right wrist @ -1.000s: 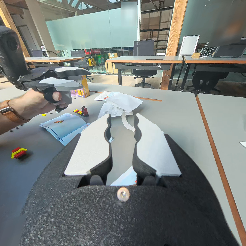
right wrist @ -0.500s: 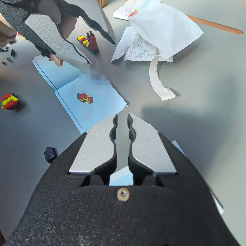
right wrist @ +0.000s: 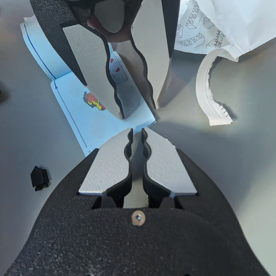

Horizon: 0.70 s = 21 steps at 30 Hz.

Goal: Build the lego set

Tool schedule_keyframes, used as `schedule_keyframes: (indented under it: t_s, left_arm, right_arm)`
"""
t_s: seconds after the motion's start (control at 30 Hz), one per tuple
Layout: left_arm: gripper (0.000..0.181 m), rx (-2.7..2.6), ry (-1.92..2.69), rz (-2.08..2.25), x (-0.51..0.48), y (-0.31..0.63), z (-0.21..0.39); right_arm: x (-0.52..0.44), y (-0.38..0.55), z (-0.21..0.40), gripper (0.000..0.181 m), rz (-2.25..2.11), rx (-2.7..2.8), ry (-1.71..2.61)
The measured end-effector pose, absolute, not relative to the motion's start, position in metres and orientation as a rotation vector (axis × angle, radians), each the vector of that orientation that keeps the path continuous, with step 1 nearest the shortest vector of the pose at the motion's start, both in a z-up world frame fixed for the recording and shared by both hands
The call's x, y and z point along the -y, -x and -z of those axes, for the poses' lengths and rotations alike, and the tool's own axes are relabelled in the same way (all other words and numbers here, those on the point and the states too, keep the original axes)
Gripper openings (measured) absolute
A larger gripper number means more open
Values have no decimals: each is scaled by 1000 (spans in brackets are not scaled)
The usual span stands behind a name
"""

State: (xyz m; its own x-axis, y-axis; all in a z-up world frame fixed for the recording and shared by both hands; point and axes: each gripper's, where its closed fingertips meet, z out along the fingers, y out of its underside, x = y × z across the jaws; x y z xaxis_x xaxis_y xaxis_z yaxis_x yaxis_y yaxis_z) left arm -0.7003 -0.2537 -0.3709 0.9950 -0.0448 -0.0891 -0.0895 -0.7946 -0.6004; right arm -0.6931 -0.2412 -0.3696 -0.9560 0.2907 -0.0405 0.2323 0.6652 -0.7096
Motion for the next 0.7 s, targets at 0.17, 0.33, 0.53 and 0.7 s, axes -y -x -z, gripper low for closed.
schedule_keyframes:
  t_s: [0.17, 0.33, 0.53, 0.7]
  left_arm:
    - [31, -113, 2487, -149, 252, 701, 374]
    - [24, -130, 2449, -242, 249, 698, 373]
    - [19, -105, 2417, -259, 248, 696, 373]
    - [30, -96, 2419, -305, 248, 701, 371]
  right_arm:
    - [234, 703, 374, 11, -1134, 2769, 496]
    - [229, 711, 372, 13, -1139, 2743, 522]
    - [234, 718, 373, 13, -1155, 2722, 501]
    - [239, 717, 375, 10, -1135, 2736, 419]
